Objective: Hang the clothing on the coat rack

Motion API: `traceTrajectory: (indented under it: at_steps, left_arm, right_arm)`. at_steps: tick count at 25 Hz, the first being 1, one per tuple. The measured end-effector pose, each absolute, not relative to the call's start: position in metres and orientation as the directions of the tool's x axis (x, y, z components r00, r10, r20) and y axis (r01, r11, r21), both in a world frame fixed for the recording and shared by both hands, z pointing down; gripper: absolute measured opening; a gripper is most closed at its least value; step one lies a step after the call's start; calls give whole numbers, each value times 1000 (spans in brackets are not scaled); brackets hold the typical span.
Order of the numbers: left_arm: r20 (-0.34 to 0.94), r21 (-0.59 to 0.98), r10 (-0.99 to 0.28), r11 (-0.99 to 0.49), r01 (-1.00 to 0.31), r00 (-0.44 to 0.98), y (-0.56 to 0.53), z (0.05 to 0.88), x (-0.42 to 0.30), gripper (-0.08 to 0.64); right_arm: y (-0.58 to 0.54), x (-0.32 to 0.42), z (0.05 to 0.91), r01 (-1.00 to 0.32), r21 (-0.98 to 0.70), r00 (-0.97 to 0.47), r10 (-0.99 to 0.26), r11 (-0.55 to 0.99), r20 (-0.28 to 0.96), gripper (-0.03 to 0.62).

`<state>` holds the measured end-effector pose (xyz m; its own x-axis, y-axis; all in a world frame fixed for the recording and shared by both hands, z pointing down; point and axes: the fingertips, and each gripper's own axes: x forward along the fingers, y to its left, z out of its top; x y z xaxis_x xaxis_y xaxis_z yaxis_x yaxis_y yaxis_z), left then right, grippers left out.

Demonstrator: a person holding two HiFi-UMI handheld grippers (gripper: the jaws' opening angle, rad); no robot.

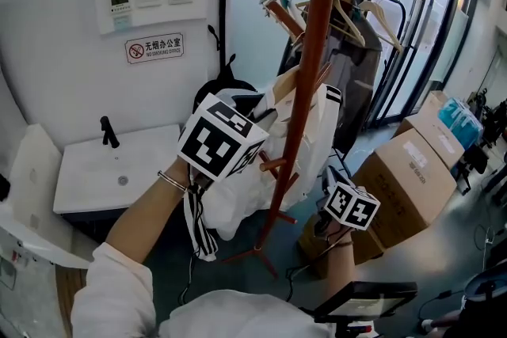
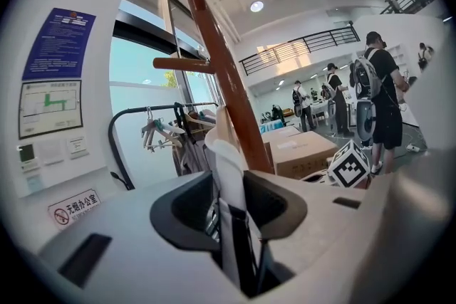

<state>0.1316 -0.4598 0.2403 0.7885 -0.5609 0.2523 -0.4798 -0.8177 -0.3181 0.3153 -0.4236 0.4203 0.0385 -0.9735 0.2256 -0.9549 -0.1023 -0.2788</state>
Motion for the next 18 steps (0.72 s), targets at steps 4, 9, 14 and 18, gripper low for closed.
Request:
traceTrajectory:
  at_steps: [4,9,14,18]
  left_arm:
    - [219,-344,-567,-806,-481,794,-457,233,126,138]
    - [215,-326,-537,-827,-458,816,-451,225,116,174]
    - [201,-322,-535,-827,-461,821,-448,223,102,180]
    - [158,-272,-533,-832,-483,831,-446,218,82,179]
  right_arm:
    - [-421,311,420,-954,-279,44,-972,-109,229,23]
    - [-419,303,420,-953,-280,51,-971,-117,233,23]
    - [-419,292,418,-953,-280,53,-973,-117,227,23]
    - [-420,278,415,-953,-279,52,-974,-114,222,23]
